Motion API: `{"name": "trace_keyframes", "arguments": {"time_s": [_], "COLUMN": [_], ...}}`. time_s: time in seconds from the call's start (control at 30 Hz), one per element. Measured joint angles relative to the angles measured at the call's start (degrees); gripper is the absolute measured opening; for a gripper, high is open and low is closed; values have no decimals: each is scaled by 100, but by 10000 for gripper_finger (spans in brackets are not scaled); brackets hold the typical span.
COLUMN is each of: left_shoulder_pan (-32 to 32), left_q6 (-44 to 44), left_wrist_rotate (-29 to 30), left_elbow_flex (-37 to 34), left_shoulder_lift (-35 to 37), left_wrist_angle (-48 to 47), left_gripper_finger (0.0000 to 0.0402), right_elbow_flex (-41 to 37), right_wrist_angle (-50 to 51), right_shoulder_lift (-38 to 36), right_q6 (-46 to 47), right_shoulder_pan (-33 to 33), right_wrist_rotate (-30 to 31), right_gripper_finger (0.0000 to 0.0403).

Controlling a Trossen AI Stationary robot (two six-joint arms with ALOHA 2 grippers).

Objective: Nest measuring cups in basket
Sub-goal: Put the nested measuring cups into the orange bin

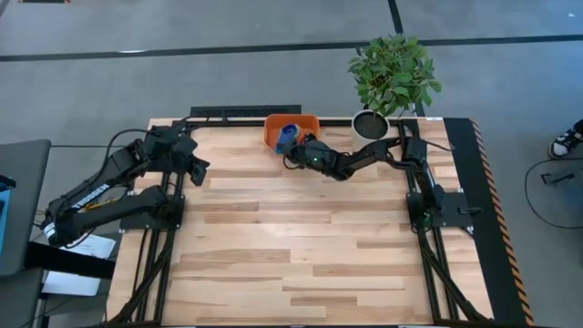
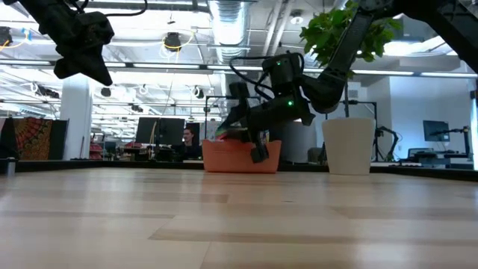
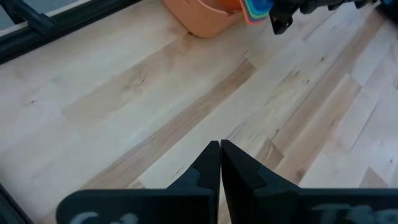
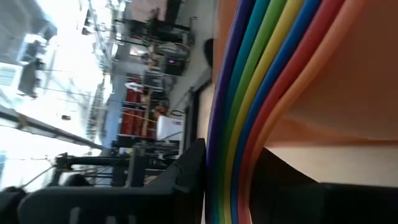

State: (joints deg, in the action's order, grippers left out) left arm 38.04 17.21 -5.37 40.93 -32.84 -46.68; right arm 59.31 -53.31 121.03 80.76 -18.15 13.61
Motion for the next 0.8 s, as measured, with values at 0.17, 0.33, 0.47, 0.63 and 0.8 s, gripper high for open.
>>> {"name": "trace_keyframes", "arguments": {"time_s": [0.17,0.33,0.47,0.63,0.8], "left_shoulder_pan": [0,0,0,0,0], "left_q6": [-2,-2,0,36,56], "left_wrist_rotate": [20,19,21,16,6], "left_elbow_flex": [0,0,0,0,0], "left_shoulder_lift": [0,0,0,0,0], "left_wrist_angle": [0,0,-2,-5,-15], "left_gripper_finger": [0,0,0,0,0], "right_elbow_flex": [-2,-2,-2,-4,-4], "right_wrist_angle": [256,321,471,489,473], "right_shoulder_lift": [4,4,4,4,4], "right_q6": [-93,-126,-20,172,259], "right_shoulder_pan": [-67,-183,-267,-300,-299], "right_wrist_rotate": [-12,-110,-410,-586,-586], "right_gripper_finger": [98,98,101,136,180]}}
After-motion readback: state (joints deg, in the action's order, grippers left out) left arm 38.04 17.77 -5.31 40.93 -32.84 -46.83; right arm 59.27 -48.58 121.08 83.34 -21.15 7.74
